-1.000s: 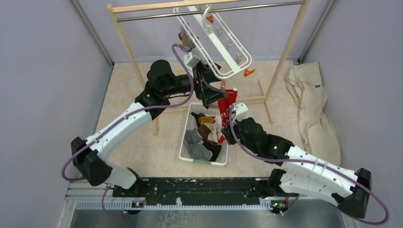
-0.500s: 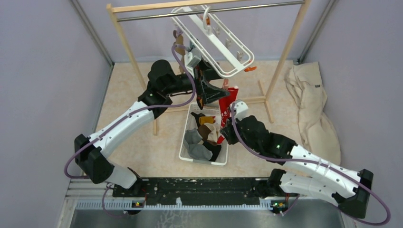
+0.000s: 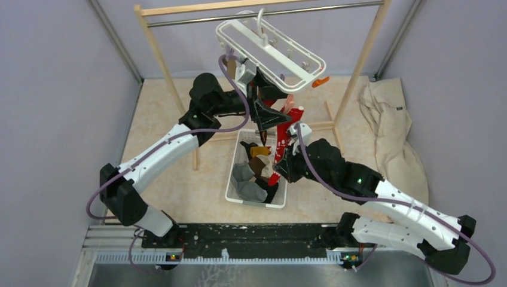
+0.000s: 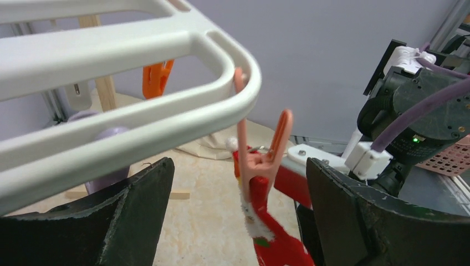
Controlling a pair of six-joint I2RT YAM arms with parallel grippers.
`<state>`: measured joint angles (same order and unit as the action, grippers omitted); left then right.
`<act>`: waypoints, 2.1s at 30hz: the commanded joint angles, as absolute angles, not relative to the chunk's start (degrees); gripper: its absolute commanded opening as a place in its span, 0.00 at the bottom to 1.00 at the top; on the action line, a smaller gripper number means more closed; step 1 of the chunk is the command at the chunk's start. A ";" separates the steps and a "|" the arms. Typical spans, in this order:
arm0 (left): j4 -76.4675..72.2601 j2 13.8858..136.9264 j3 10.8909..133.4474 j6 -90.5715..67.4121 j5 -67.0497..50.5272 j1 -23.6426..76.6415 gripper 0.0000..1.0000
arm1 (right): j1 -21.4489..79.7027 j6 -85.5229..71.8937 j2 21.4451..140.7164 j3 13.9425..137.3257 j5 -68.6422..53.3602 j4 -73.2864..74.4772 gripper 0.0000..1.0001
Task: Remove the socks clipped to the hanger
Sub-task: Remove the sock from the hanger.
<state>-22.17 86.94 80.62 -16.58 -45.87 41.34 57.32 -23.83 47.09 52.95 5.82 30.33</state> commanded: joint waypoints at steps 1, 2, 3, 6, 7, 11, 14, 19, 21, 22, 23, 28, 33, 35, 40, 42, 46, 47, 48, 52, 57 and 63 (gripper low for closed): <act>-26.82 88.05 83.60 -18.65 -48.84 41.23 0.94 | 57.94 -24.60 47.40 55.13 4.08 31.71 0.00; -26.96 88.14 83.89 -18.94 -49.10 41.22 0.94 | 57.94 -24.69 47.42 55.07 4.10 31.79 0.00; -26.98 88.23 84.01 -19.04 -49.07 41.24 0.94 | 57.92 -24.70 47.48 54.96 4.27 31.97 0.00; -26.99 88.18 84.03 -19.16 -48.81 41.24 0.94 | 57.95 -24.85 47.55 54.55 4.55 32.30 0.00; -26.91 88.03 84.02 -19.09 -48.66 41.22 0.94 | 57.95 -24.96 47.58 54.31 4.69 32.34 0.00; -26.85 87.88 83.78 -19.12 -48.34 41.31 0.94 | 57.92 -25.46 47.40 53.28 4.78 31.96 0.00; -26.15 87.88 83.76 -18.59 -48.01 41.46 0.94 | 57.93 -25.67 47.33 53.12 4.42 31.73 0.00; -26.22 88.19 83.85 -18.19 -47.06 42.28 0.94 | 57.92 -25.59 47.98 53.38 4.21 31.93 0.00; -26.61 88.44 83.99 -18.28 -46.36 42.80 0.94 | 57.92 -25.51 48.43 53.47 4.20 31.82 0.00; -26.63 88.64 84.09 -18.20 -45.94 43.11 0.94 | 57.96 -25.49 48.79 53.52 4.36 31.82 0.00; -26.59 88.82 84.23 -18.05 -45.35 43.46 0.94 | 57.95 -25.44 49.11 53.68 4.57 31.92 0.00; -26.36 88.67 83.83 -17.50 -41.98 44.25 0.95 | 57.92 -25.18 49.73 53.96 5.44 32.39 0.00; -28.89 88.80 83.31 -19.10 -40.65 44.30 0.95 | 57.93 -25.18 50.13 53.66 5.32 32.45 0.00; -28.92 89.09 83.53 -19.07 -40.07 44.30 0.95 | 57.96 -25.23 50.18 53.70 5.29 32.33 0.00; -28.35 90.31 84.11 -19.34 -38.77 44.30 0.95 | 58.05 -25.12 50.45 54.28 5.18 32.51 0.00; -27.90 90.68 84.32 -19.43 -37.93 44.30 0.96 | 58.05 -25.01 50.45 54.51 5.21 32.67 0.00; -27.32 90.66 83.73 -19.87 -35.85 44.36 0.98 | 58.40 -24.65 50.66 54.73 6.31 33.16 0.00; -27.55 90.63 83.29 -20.05 -35.30 44.43 0.98 | 58.56 -24.54 50.76 54.75 6.65 33.22 0.00; -27.64 90.42 82.86 -20.16 -34.49 44.51 0.99 | 58.68 -24.39 50.84 54.83 6.94 33.34 0.00; -30.04 89.62 80.78 -20.52 -33.27 45.44 0.99 | 59.60 -23.71 51.77 55.04 8.57 33.48 0.00; -30.49 90.59 81.40 -19.71 -32.62 46.73 0.98 | 60.19 -22.97 53.23 55.78 9.45 33.45 0.00; -29.32 90.98 82.12 -18.78 -31.74 46.94 0.94 | 60.30 -22.72 53.18 56.31 9.74 33.39 0.00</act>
